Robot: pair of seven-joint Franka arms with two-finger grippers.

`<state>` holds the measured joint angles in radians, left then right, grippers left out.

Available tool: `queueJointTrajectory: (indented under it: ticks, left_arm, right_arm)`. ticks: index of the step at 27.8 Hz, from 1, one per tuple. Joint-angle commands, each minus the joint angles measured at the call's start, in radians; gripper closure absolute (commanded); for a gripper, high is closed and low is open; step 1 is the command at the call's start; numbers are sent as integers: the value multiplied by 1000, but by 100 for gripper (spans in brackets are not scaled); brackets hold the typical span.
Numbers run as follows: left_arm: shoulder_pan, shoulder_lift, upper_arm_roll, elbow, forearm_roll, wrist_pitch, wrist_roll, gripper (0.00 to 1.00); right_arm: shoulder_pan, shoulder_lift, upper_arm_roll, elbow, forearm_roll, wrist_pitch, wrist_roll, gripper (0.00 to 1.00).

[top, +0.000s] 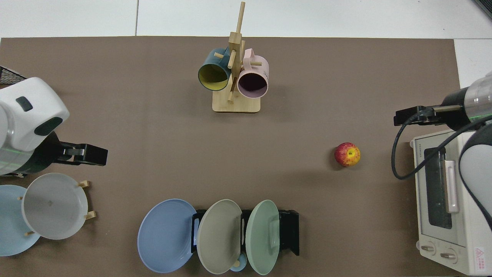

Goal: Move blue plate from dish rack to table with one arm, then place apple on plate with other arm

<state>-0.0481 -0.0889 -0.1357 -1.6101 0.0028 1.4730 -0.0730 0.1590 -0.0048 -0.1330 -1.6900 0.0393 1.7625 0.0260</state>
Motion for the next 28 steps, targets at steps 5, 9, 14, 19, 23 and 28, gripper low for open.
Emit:
queueJointTrajectory:
  ticks: [5, 9, 14, 19, 23, 28]
  left_arm:
    - [14, 47, 8, 61, -15, 3, 35, 0]
    - [11, 40, 8, 58, -14, 4, 39, 0]
    - [10, 35, 7, 53, -17, 18, 38, 0]
    - [11, 32, 7, 49, -18, 18, 39, 0]
    - [11, 31, 8, 47, -18, 18, 39, 0]
    - [11, 31, 10, 45, -18, 18, 41, 0]
  right_arm:
    - [-1, -1, 6, 13, 5, -25, 43, 0]
    - [-1, 6, 4, 27, 8, -20, 51, 0]
    - [-1, 54, 9, 98, 4, -35, 55, 0]
    - [7, 77, 13, 96, 2, 8, 60, 0]
    - [30, 114, 13, 96, 5, 23, 81, 0]
    - [54, 180, 13, 98, -13, 58, 77, 0]
